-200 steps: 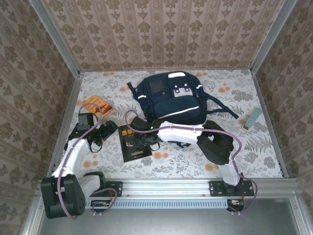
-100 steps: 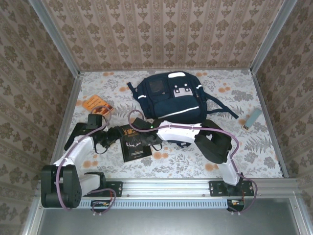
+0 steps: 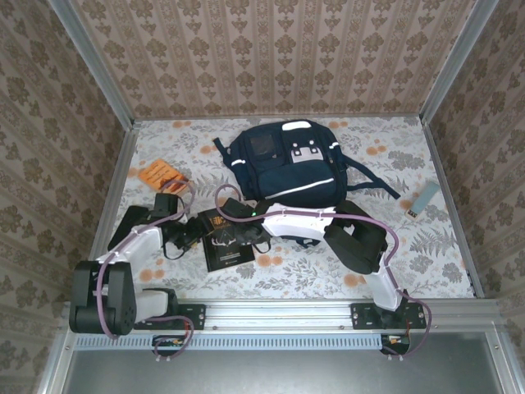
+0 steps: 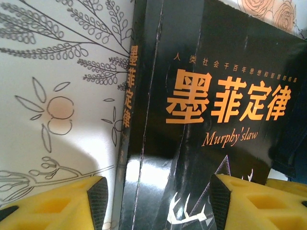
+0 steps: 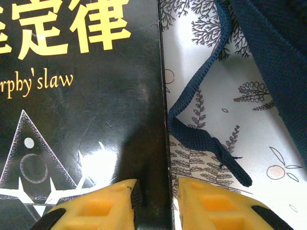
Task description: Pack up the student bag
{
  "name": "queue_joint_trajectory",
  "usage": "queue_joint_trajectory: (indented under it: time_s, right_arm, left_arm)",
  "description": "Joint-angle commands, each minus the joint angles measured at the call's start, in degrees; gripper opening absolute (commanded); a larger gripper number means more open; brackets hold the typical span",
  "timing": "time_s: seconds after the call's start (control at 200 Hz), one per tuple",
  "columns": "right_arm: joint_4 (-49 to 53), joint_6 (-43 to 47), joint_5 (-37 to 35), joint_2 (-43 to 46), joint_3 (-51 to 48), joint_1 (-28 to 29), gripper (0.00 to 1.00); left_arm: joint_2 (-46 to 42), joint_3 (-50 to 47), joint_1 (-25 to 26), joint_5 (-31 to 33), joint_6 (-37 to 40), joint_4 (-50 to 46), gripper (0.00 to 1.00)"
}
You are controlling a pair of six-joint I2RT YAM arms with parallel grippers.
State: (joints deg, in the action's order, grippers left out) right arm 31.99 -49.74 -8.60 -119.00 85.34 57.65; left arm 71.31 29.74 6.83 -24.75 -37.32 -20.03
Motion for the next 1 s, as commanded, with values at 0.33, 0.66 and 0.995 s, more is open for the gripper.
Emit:
queue_joint_trajectory:
  time_s: [0.33, 0.66, 0.995]
  right_arm:
    - [-3.6, -1.7, 6.7, -4.1, -3.3, -1.5, 0.29]
    - [-8.8, -2.6, 12.7, -3.0, -7.0, -3.0, 0.29]
    - [-12.4, -3.4, 15.8, -2.4, -9.5, -4.6, 0.29]
  left_arm:
    - [0.7, -1.7, 1.0, -13.4, -2.3, 9.6, 0.59]
    - [-6.2, -3.7, 1.2, -23.1, -10.1, 17.9, 0.58]
    - [-3.8, -4.0, 2.4, -25.3, -13.0, 20.3, 0.58]
